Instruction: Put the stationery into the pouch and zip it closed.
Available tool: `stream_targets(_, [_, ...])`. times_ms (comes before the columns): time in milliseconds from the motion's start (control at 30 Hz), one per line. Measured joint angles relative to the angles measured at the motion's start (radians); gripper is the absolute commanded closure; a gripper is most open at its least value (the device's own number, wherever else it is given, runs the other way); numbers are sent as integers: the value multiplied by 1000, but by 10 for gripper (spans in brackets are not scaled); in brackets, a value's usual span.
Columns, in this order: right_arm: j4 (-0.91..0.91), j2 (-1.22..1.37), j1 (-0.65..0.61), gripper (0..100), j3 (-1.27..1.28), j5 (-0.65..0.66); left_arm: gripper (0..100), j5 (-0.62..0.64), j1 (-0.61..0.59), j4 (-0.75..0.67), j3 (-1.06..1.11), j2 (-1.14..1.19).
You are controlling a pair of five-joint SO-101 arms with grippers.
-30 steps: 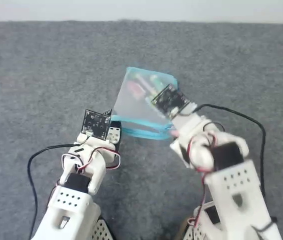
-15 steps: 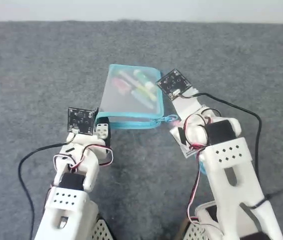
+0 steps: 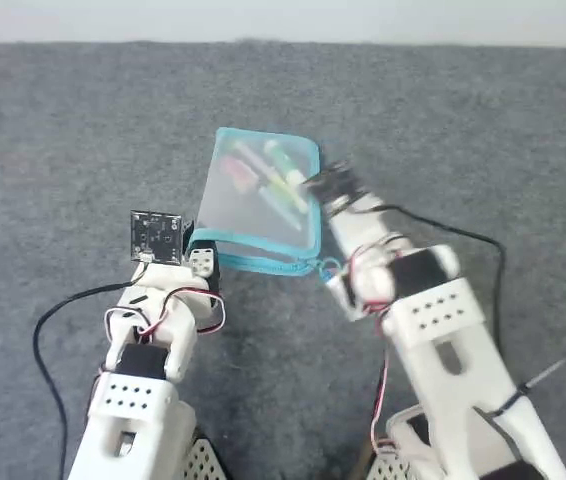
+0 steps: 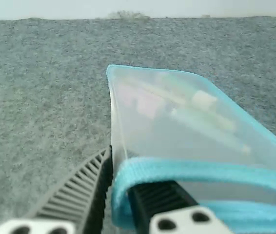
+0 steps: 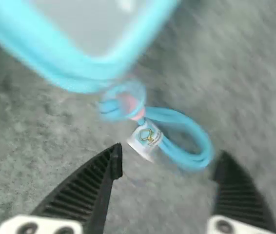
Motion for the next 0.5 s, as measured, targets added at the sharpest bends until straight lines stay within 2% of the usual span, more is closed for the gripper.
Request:
stream_targets(167, [-135,0,-38,731,78,2,989,0,0,0,0,0])
stream_targets(500, [-336,0,-46,731,183,0,989,6,3,0,0,0])
